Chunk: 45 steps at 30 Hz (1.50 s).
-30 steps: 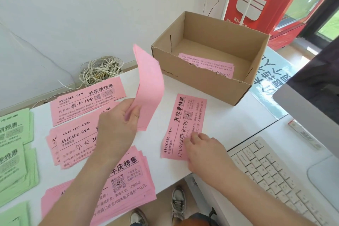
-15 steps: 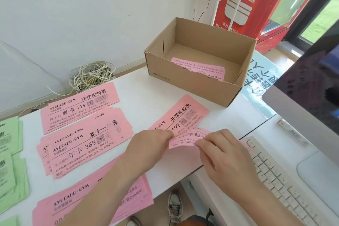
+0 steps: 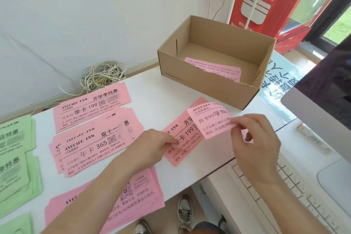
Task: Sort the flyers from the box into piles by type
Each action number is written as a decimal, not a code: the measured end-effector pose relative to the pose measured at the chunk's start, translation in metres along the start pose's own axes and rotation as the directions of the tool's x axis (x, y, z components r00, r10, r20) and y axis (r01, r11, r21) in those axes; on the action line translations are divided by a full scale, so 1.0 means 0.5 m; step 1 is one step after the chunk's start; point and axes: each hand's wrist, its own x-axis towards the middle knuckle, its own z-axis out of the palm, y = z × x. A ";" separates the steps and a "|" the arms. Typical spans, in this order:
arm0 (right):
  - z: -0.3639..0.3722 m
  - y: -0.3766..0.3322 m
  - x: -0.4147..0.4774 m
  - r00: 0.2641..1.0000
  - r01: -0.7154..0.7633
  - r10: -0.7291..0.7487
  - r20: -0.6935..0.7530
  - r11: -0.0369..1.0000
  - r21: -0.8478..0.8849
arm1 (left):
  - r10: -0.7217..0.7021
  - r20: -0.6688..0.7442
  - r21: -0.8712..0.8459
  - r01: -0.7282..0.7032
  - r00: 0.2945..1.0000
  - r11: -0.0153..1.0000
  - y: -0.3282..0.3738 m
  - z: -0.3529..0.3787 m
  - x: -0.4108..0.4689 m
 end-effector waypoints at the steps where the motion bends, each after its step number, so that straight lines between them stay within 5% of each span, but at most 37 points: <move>1: -0.004 -0.003 0.018 0.992 -0.126 0.126 -0.007 0.991 0.046 | 0.000 -0.045 -0.025 -0.001 0.999 1.000 0.006 -0.007 -0.002; 3: -0.017 -0.004 0.048 0.964 -0.261 0.264 -0.022 0.960 0.098 | -0.052 -0.218 -0.188 0.010 0.974 0.982 0.015 -0.027 -0.008; 6: -0.034 0.004 0.076 0.923 -0.378 0.385 0.009 0.902 0.207 | -0.208 -0.546 -0.412 -0.044 0.812 0.910 0.019 -0.066 -0.017; 9: -0.041 -0.002 0.086 0.906 -0.414 0.423 0.021 0.875 0.249 | -0.274 -0.638 -0.502 -0.119 0.720 0.857 0.038 -0.091 -0.022; 11: -0.045 -0.016 0.086 0.915 -0.388 0.402 -0.019 0.894 0.227 | -0.215 -0.618 -0.443 -0.110 0.756 0.890 0.053 -0.081 -0.028; 14: -0.038 -0.039 0.070 0.956 -0.282 0.292 -0.017 0.937 0.207 | -0.089 -0.424 -0.251 -0.022 0.901 0.968 0.064 -0.030 -0.031; 16: -0.016 -0.045 0.048 0.974 -0.194 0.173 0.147 0.970 0.144 | 0.055 -0.268 -0.065 -0.075 0.962 0.995 0.059 0.010 -0.027; 19: 0.036 -0.029 0.003 0.905 -0.061 0.040 0.423 0.997 0.036 | 0.175 -0.106 0.053 -0.170 0.979 0.984 0.045 0.047 -0.019; 24: 0.080 0.011 -0.029 0.696 -0.052 0.129 0.706 0.990 -0.130 | 0.058 -0.066 -0.009 -0.059 0.996 0.998 0.051 0.030 -0.031; 26: 0.077 0.016 -0.028 0.602 0.001 0.185 0.776 0.972 -0.233 | -0.163 -0.282 -0.204 0.107 0.946 0.973 0.052 -0.001 -0.044; 28: 0.071 0.007 -0.022 0.559 0.000 0.252 0.790 0.953 -0.304 | -0.319 -0.486 -0.323 0.172 0.814 0.930 0.049 -0.020 -0.042; 30: 0.066 -0.004 -0.015 0.529 0.009 0.281 0.801 0.942 -0.337 | -0.314 -0.419 -0.160 0.271 0.852 0.949 0.062 -0.023 -0.020; 33: 0.058 -0.014 0.002 0.479 0.056 0.285 0.830 0.934 -0.352 | -0.368 -0.113 0.182 0.383 0.923 0.905 0.094 0.016 0.024; 39: 0.064 0.016 0.047 0.523 0.070 0.231 0.821 0.948 -0.311 | -0.482 -0.076 0.206 0.487 0.873 0.849 0.122 0.029 0.060; 43: 0.075 0.039 0.070 0.567 0.233 0.166 0.807 0.908 -0.349 | -0.377 -0.133 0.209 0.398 0.917 0.893 0.155 0.039 0.043; 45: 0.072 0.039 0.083 0.657 0.320 0.107 0.746 0.857 -0.405 | -0.317 -0.172 0.183 0.346 0.933 0.920 0.168 0.038 0.021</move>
